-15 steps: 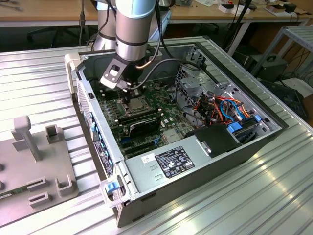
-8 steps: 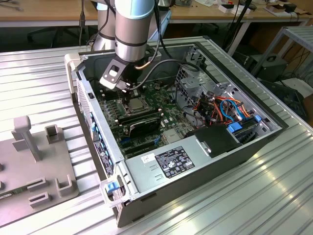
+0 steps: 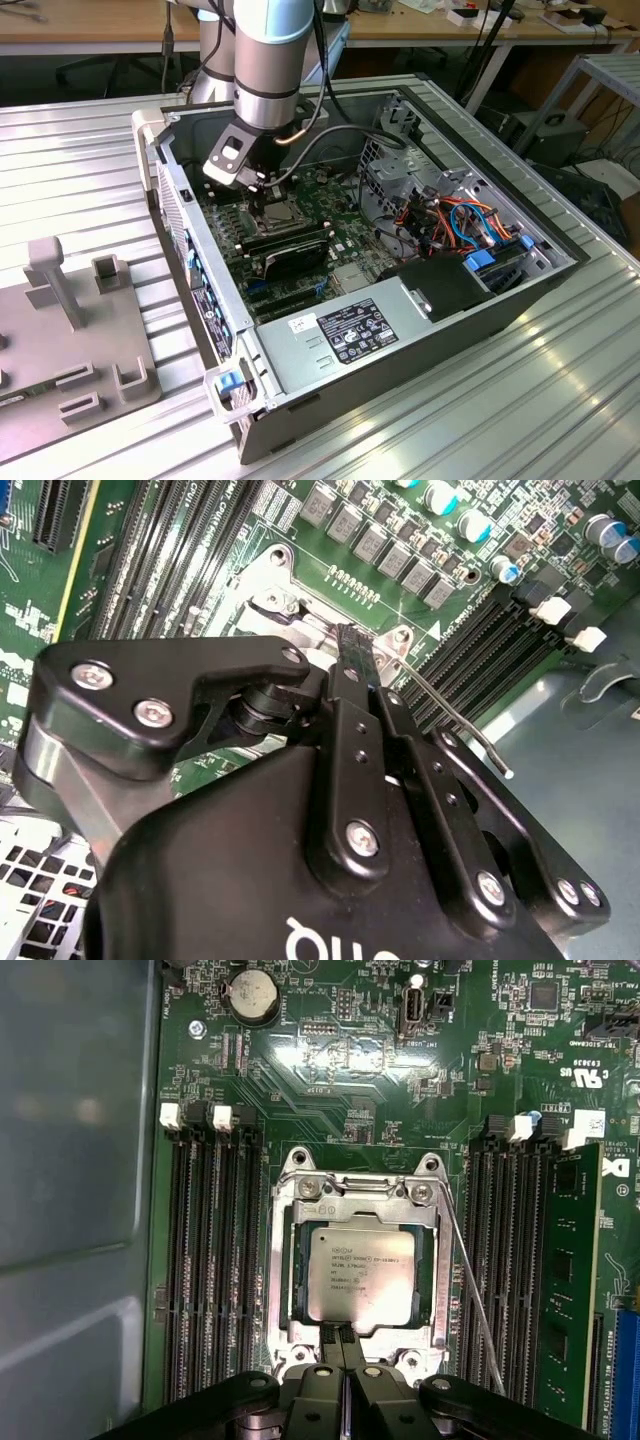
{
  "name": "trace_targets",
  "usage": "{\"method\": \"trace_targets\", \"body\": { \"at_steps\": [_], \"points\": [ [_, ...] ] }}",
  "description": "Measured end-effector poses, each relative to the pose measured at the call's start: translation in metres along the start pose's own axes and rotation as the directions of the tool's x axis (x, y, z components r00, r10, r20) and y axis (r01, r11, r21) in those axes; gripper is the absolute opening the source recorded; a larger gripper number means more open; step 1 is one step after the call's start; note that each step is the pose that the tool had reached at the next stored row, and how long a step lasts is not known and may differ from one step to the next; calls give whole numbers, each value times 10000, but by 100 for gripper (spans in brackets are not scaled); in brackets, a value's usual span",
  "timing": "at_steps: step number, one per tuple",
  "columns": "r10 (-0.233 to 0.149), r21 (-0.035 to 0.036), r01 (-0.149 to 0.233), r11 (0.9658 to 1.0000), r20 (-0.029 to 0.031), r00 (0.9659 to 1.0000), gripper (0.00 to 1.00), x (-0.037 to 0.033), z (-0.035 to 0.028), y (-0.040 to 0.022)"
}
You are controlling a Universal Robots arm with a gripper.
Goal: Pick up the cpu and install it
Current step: 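Close the cpu cover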
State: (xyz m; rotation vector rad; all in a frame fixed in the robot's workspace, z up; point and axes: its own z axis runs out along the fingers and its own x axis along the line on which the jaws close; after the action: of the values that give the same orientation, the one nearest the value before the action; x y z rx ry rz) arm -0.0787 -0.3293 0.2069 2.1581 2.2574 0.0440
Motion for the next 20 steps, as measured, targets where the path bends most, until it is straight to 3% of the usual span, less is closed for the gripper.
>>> {"method": "trace_targets", "body": {
  "at_steps": [20],
  "points": [
    [0, -1, 0, 10000, -1, 10000, 11, 0, 38, -1]
  ]
}}
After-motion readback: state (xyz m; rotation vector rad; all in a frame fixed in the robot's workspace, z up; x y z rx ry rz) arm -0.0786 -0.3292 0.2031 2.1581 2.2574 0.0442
